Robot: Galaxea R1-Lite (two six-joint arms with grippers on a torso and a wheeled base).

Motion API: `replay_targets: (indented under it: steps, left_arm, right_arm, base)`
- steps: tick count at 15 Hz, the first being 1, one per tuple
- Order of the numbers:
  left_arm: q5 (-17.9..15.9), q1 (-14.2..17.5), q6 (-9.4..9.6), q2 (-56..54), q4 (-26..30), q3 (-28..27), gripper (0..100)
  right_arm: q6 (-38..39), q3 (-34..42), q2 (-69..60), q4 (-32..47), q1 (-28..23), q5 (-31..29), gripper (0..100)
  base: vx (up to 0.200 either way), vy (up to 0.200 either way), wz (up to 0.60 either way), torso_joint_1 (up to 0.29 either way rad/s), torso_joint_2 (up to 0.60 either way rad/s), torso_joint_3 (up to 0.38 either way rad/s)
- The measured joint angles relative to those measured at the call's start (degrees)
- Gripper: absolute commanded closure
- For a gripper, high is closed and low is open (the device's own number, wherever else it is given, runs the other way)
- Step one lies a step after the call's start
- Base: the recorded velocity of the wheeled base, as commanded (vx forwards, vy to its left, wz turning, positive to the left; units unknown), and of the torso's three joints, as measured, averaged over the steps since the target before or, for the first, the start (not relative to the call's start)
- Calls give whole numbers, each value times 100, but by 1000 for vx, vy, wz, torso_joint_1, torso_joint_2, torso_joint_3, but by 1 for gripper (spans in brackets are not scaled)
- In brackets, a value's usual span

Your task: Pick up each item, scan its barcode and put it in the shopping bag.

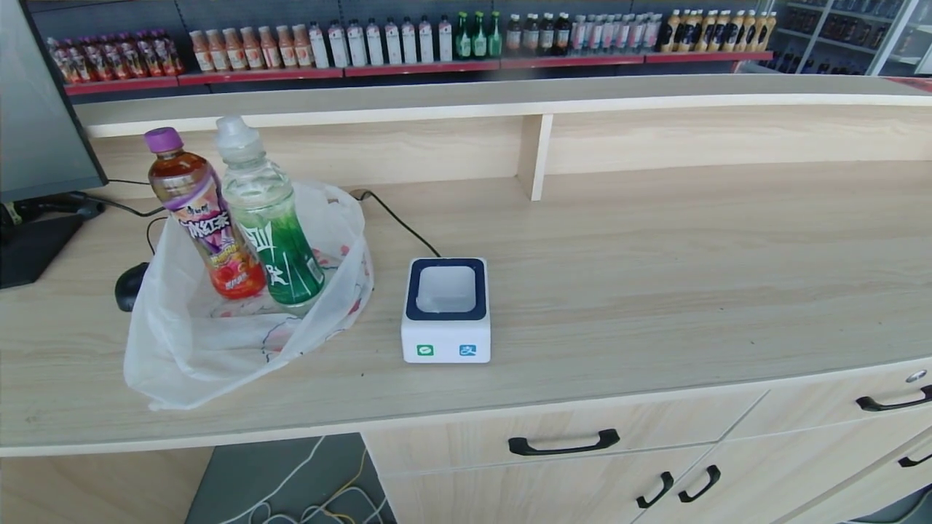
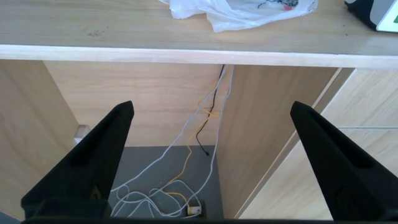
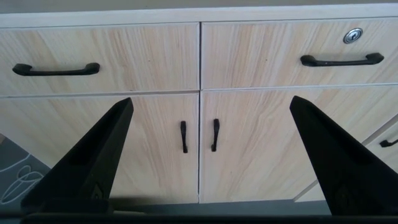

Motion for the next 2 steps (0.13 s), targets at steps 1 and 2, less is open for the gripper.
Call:
replay_targets:
  steps: [1,2]
  left_arm:
    - [0,-2,0,0,-2,0,0]
    - [0,0,2,0,-2,0,0]
  right_arm:
    - [-16,0,0,0,-4,0,0]
    - [-16,0,0,-2,-1,0,0]
  base:
    - [0,0,0,0,0,0]
    - [0,0,0,0,0,0]
